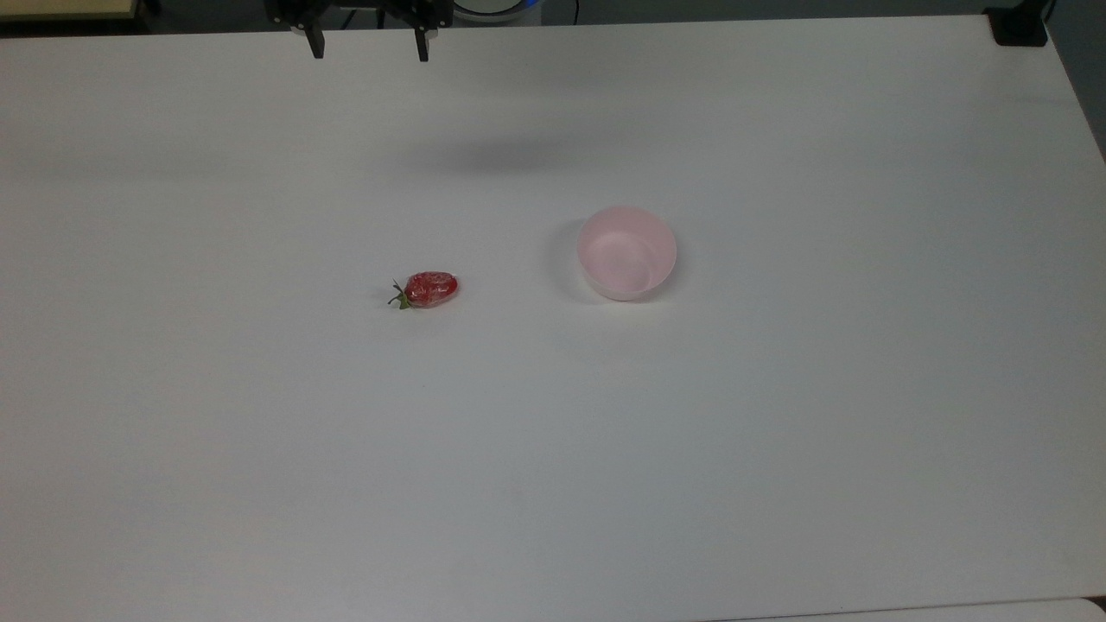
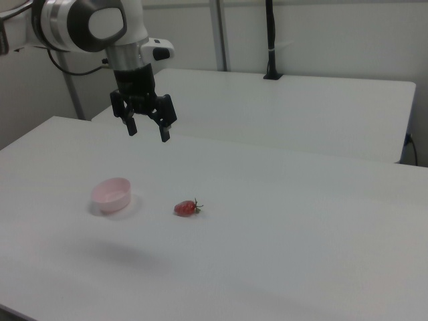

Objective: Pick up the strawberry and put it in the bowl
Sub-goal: 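Move the open gripper down over the red strawberry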

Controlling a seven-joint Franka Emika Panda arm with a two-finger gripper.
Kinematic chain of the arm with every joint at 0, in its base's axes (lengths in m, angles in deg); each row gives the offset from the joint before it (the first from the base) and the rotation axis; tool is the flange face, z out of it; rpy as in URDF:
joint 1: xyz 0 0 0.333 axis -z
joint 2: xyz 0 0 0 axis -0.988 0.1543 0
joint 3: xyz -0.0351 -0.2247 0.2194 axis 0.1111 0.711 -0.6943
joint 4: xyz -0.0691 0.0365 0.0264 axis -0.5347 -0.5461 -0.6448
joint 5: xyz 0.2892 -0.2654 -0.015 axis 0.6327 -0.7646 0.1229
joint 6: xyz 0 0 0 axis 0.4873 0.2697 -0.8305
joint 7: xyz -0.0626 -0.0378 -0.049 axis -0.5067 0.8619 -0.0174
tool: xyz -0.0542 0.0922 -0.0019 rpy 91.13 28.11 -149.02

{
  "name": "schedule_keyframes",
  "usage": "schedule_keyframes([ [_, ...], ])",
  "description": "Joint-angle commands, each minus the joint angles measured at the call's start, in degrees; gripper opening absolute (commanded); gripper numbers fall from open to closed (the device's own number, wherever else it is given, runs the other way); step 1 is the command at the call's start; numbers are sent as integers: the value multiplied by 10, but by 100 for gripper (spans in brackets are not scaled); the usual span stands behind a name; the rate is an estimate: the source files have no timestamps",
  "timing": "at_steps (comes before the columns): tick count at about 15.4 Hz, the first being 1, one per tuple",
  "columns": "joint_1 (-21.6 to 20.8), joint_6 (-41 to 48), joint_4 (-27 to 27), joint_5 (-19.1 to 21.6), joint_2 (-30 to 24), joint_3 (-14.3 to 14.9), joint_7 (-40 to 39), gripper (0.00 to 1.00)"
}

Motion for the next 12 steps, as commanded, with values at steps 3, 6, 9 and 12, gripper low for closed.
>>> schedule_keyframes([
  [3, -4, -39, 9, -11, 30, -1, -13, 100],
  [6, -1, -111, 9, -17, 77, 4, -51, 100],
  [9, 5, -188, 13, -14, 128, 19, -55, 100],
  [12, 2, -249, 11, -15, 192, 20, -68, 100],
])
